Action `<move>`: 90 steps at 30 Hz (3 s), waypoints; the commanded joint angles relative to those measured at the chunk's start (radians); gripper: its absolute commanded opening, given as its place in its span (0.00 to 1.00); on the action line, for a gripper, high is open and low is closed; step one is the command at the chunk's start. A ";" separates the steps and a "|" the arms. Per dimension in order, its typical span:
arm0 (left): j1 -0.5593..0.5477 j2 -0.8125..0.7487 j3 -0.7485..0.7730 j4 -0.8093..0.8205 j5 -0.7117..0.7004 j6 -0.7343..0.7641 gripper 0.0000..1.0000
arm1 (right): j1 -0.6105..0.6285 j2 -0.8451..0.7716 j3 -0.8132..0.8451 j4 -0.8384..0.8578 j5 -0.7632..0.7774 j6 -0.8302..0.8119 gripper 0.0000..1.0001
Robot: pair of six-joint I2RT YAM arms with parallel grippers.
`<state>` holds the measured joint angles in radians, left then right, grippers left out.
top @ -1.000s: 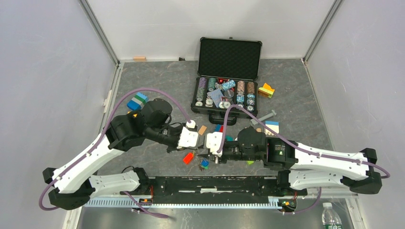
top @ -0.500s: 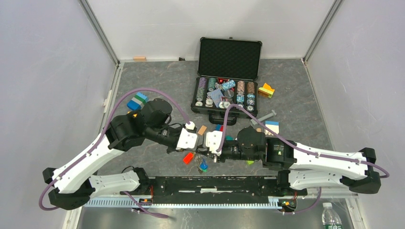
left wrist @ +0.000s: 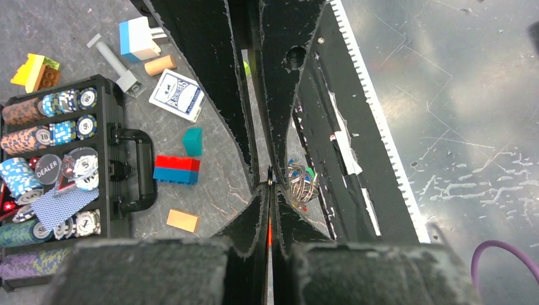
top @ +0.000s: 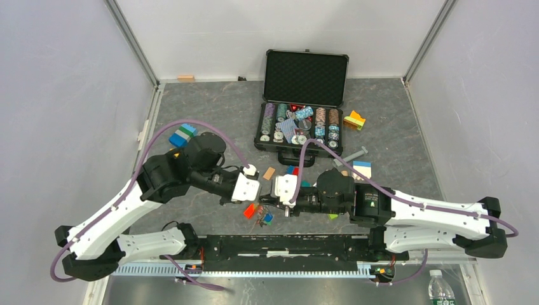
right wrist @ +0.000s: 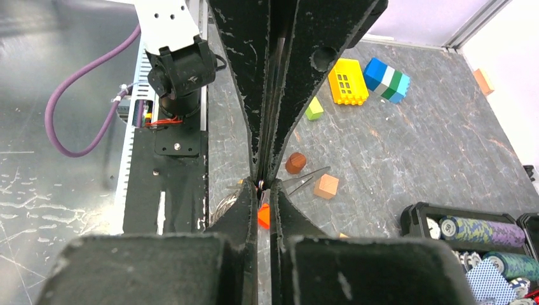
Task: Remove the keys from the keyring
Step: Remove the key from the keyring.
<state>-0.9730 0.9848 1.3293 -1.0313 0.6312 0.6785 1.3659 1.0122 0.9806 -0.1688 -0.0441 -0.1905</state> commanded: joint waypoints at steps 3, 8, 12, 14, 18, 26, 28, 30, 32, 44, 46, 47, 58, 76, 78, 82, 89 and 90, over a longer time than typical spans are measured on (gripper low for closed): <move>-0.002 -0.084 -0.032 0.065 0.003 0.041 0.02 | -0.001 -0.052 -0.044 0.089 -0.004 -0.026 0.00; -0.003 -0.158 -0.093 0.149 -0.013 0.011 0.07 | -0.001 -0.080 -0.092 0.161 -0.021 -0.027 0.00; -0.001 -0.191 -0.118 0.183 -0.013 -0.001 0.15 | -0.001 -0.093 -0.115 0.208 -0.023 -0.026 0.00; -0.003 -0.201 -0.127 0.191 -0.011 -0.005 0.15 | -0.001 -0.100 -0.124 0.222 -0.024 -0.024 0.00; -0.002 -0.204 -0.134 0.194 0.001 -0.009 0.09 | -0.001 -0.118 -0.143 0.254 -0.022 -0.017 0.00; -0.003 -0.236 -0.177 0.271 -0.021 -0.063 0.21 | -0.001 -0.193 -0.241 0.424 -0.029 -0.006 0.00; -0.003 -0.267 -0.210 0.329 -0.026 -0.094 0.24 | -0.001 -0.221 -0.288 0.508 -0.036 0.001 0.00; -0.002 -0.305 -0.254 0.401 -0.027 -0.123 0.26 | -0.001 -0.243 -0.342 0.596 -0.050 0.005 0.00; -0.003 -0.343 -0.295 0.476 -0.026 -0.156 0.28 | -0.001 -0.258 -0.386 0.680 -0.055 0.012 0.00; -0.003 -0.448 -0.442 0.801 -0.048 -0.324 0.31 | -0.001 -0.267 -0.564 1.092 -0.115 0.048 0.00; -0.002 -0.446 -0.461 0.844 -0.039 -0.347 0.31 | -0.001 -0.266 -0.590 1.162 -0.119 0.048 0.00; -0.002 -0.444 -0.472 0.864 -0.033 -0.358 0.31 | -0.001 -0.265 -0.604 1.200 -0.119 0.049 0.00; -0.002 -0.377 -0.501 1.022 0.070 -0.450 0.30 | -0.001 -0.237 -0.627 1.316 -0.133 0.062 0.00; -0.002 -0.378 -0.609 1.202 0.172 -0.615 0.29 | -0.001 -0.261 -0.631 1.316 -0.136 0.051 0.00; -0.002 -0.384 -0.636 1.240 0.166 -0.644 0.29 | -0.001 -0.264 -0.631 1.312 -0.138 0.049 0.00; -0.002 -0.378 -0.666 1.296 0.149 -0.686 0.30 | -0.001 -0.266 -0.631 1.304 -0.152 0.048 0.00; -0.003 -0.345 -0.652 1.333 0.141 -0.714 0.31 | -0.001 -0.261 -0.628 1.296 -0.169 0.052 0.00; -0.002 -0.344 -0.651 1.334 0.140 -0.714 0.32 | -0.001 -0.262 -0.627 1.296 -0.170 0.052 0.00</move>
<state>-0.9749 0.6292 0.6636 0.2317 0.7860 0.0158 1.3659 0.7639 0.3450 1.0615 -0.1967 -0.1360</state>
